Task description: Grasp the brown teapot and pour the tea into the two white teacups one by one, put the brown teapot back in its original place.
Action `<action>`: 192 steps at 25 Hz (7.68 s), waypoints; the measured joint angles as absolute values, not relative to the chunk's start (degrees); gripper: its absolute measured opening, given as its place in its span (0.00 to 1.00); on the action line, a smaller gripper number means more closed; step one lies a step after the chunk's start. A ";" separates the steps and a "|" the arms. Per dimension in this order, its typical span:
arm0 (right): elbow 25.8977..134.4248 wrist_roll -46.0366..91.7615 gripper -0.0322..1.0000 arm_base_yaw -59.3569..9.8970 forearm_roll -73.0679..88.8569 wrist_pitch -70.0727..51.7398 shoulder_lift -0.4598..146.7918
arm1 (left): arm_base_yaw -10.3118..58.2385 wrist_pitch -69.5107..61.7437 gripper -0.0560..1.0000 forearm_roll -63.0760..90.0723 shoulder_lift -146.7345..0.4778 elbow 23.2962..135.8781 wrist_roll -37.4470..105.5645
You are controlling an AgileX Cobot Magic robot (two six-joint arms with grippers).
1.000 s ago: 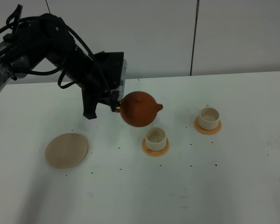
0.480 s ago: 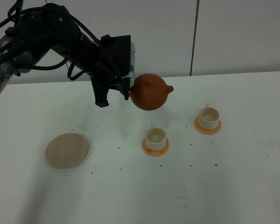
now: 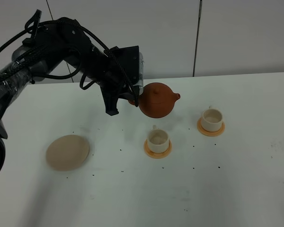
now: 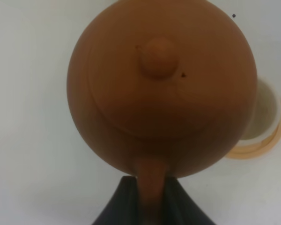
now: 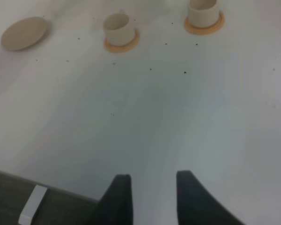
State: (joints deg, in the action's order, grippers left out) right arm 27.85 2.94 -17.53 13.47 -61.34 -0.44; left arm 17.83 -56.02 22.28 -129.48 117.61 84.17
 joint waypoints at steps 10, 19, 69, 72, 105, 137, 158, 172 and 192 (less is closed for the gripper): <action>27.85 2.94 0.26 -17.53 13.47 -61.34 -0.44 | 17.83 -56.02 0.21 22.23 -129.47 117.92 82.38; 27.85 2.94 0.26 -17.53 13.47 -61.34 -0.44 | 17.83 -57.59 0.21 22.23 -129.47 117.92 81.09; 27.85 2.48 0.26 -17.53 13.47 -61.34 -0.44 | 17.83 -60.94 0.21 20.57 -129.47 117.97 73.58; 27.85 2.48 0.26 -17.53 13.47 -61.34 -0.44 | 17.83 -61.70 0.21 20.57 -129.47 117.97 73.58; 27.85 2.48 0.26 -17.53 13.47 -61.34 -0.44 | 23.59 -57.93 0.21 15.01 -140.22 134.10 70.98; 27.85 2.48 0.26 -17.53 13.47 -61.29 -0.44 | 24.82 -50.30 0.21 16.68 -144.63 137.05 70.94; 27.85 2.48 0.26 -17.53 13.47 -61.29 -0.44 | 27.09 -45.07 0.21 10.74 -145.82 137.05 71.45; 27.85 2.48 0.26 -17.53 13.47 -61.29 -0.44 | 28.75 -43.09 0.21 6.53 -146.60 137.05 72.78; 27.85 2.48 0.26 -17.53 13.47 -61.29 -0.44 | 30.38 -39.49 0.21 2.17 -146.60 137.05 78.32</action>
